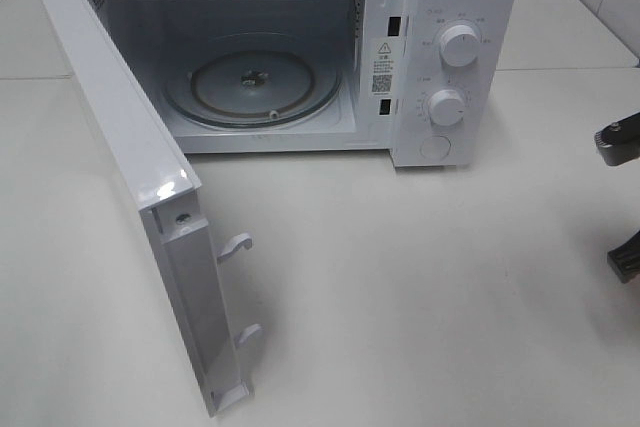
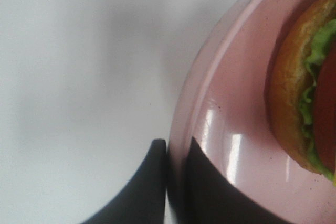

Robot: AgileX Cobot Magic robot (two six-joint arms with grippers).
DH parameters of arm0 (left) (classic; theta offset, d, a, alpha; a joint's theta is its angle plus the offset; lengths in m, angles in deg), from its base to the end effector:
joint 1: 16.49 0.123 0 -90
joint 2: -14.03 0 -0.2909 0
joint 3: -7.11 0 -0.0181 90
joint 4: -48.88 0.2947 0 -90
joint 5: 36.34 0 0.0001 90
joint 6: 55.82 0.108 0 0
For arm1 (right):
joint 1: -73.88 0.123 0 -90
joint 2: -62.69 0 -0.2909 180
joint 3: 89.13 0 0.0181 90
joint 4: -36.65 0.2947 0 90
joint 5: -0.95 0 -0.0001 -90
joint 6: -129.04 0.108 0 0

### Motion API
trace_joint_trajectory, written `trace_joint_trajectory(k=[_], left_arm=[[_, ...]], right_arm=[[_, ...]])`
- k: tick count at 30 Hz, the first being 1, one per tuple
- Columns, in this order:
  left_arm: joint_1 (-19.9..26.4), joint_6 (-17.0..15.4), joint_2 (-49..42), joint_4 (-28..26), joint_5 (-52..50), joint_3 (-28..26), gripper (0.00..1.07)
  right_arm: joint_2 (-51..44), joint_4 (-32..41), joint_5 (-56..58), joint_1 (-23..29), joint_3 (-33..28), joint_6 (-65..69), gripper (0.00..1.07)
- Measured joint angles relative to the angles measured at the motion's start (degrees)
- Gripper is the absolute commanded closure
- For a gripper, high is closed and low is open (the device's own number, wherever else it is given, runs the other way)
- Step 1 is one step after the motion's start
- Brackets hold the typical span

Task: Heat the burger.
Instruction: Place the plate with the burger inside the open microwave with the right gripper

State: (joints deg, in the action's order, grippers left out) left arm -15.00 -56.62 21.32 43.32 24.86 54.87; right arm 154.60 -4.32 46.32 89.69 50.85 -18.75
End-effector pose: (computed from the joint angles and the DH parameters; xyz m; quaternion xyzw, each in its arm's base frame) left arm 0.0394 -0.0082 0.2961 -0.0143 0.8481 -0.0453 0.5277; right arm 0.2626 0.0219 0.1364 -0.1039 0.9611 -0.2238 0.1238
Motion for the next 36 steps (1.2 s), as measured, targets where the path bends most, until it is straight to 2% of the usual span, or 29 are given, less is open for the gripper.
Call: trace_joint_trajectory(k=[17, 19, 25, 36], left_arm=[[0.00, 0.00, 0.00, 0.00, 0.00, 0.00, 0.07], [0.00, 0.00, 0.00, 0.00, 0.00, 0.00, 0.07], [0.00, 0.00, 0.00, 0.00, 0.00, 0.00, 0.07], [0.00, 0.00, 0.00, 0.00, 0.00, 0.00, 0.07]], right_arm=[[-3.44, 0.52, 6.88, 10.31, 0.00, -1.43, 1.07], [-3.84, 0.74, 7.62, 13.92, 0.00, -1.43, 1.07], [-4.07, 2.35, 7.91, 19.37, 0.00, -1.49, 1.07], [-4.07, 2.69, 7.96, 26.93, 0.00, -2.12, 1.07]])
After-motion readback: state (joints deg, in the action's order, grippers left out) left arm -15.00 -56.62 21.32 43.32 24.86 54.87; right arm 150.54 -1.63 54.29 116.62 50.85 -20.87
